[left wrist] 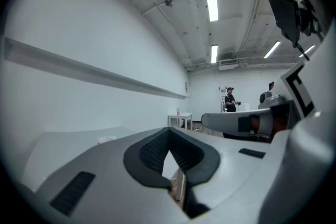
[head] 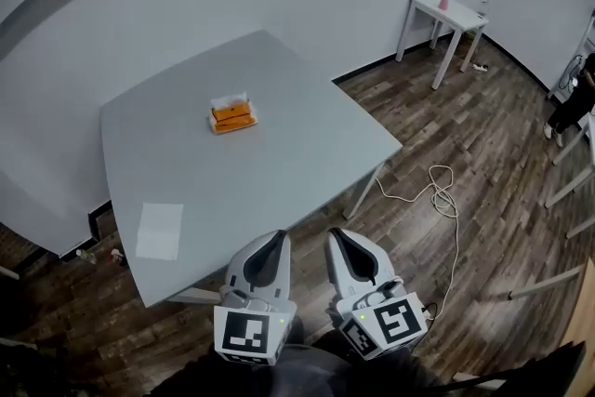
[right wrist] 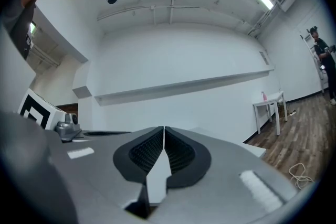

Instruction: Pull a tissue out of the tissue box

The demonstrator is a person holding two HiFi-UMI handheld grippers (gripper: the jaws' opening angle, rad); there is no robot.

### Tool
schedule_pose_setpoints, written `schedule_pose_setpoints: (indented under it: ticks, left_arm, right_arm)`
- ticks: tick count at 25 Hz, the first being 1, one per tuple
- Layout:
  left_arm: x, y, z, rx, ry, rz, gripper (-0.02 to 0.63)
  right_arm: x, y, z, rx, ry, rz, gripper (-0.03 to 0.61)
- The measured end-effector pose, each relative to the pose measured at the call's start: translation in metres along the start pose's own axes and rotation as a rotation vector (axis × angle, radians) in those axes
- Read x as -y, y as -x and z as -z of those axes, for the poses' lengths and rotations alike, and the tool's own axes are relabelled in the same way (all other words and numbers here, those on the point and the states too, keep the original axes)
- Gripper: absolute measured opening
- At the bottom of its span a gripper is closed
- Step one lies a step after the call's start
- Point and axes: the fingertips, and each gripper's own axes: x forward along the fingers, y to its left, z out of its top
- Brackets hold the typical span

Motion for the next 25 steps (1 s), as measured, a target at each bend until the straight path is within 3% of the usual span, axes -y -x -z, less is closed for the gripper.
schedule_pose_setpoints:
  ticks: [5,11,17,21,25]
  left_arm:
    - [-0.023,-0.046,0.002,-0.004,0.026,-0.029,0.0]
    - [-0.047,-0.117,0.011,-0.035,0.019,-0.127,0.0]
    - [-0.074,-0.216,0.008,-0.074,-0.002,-0.259,0.0]
    - [-0.091,-0.271,-0.004,-0.079,0.0,-0.342,0.0]
    - [-0.121,-0.299,-0.01,-0.087,0.002,-0.42,0.0]
  right_arm:
    - [0.031,-0.051,-0.015,0.003,0.023,-0.031,0.01]
    - [0.088,-0.113,-0.017,0.015,0.029,-0.113,0.009]
    - [0.149,-0.198,-0.004,-0.052,-0.009,-0.29,0.002]
    - [0.168,-0.244,0.002,-0.103,-0.031,-0.434,0.002]
    - [0.179,-0.289,0.003,-0.119,-0.041,-0.511,0.002]
